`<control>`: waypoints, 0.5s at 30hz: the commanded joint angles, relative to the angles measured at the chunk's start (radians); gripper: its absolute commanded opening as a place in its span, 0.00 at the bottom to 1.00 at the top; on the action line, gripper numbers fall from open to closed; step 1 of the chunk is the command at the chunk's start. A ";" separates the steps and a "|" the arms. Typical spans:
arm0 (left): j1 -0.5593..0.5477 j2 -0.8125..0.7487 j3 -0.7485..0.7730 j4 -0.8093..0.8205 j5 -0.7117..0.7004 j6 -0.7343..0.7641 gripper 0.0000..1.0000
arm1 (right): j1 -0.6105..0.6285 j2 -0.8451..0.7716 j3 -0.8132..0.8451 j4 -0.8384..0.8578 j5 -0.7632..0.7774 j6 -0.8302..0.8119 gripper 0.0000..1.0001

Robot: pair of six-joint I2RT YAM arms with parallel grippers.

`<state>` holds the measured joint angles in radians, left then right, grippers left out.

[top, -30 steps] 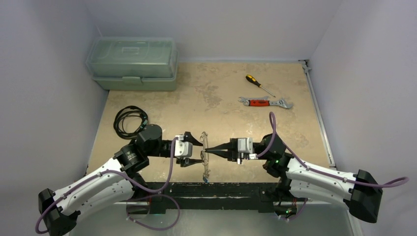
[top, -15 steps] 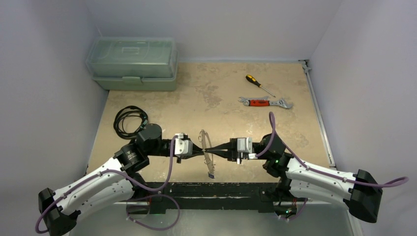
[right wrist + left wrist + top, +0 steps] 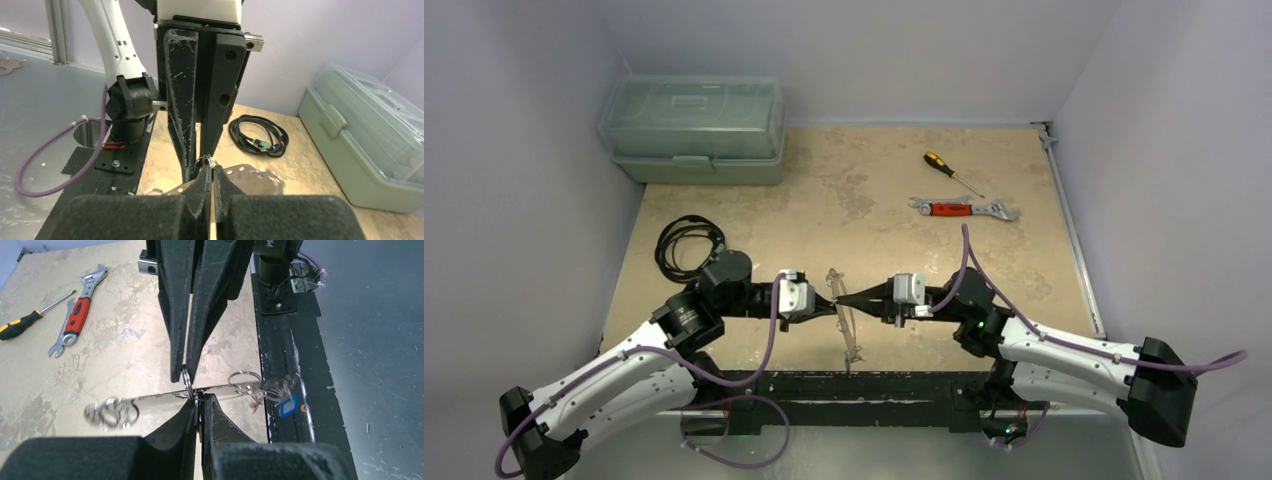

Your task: Put the keys on the keyring

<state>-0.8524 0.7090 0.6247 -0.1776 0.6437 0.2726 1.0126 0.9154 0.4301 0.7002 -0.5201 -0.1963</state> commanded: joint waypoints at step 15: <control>0.007 0.030 0.047 0.013 -0.028 0.012 0.00 | 0.000 -0.021 0.028 0.039 0.037 -0.004 0.00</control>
<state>-0.8463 0.7273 0.6266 -0.2016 0.6254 0.2729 1.0122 0.9272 0.4572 0.6537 -0.4850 -0.2089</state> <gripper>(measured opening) 0.028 0.007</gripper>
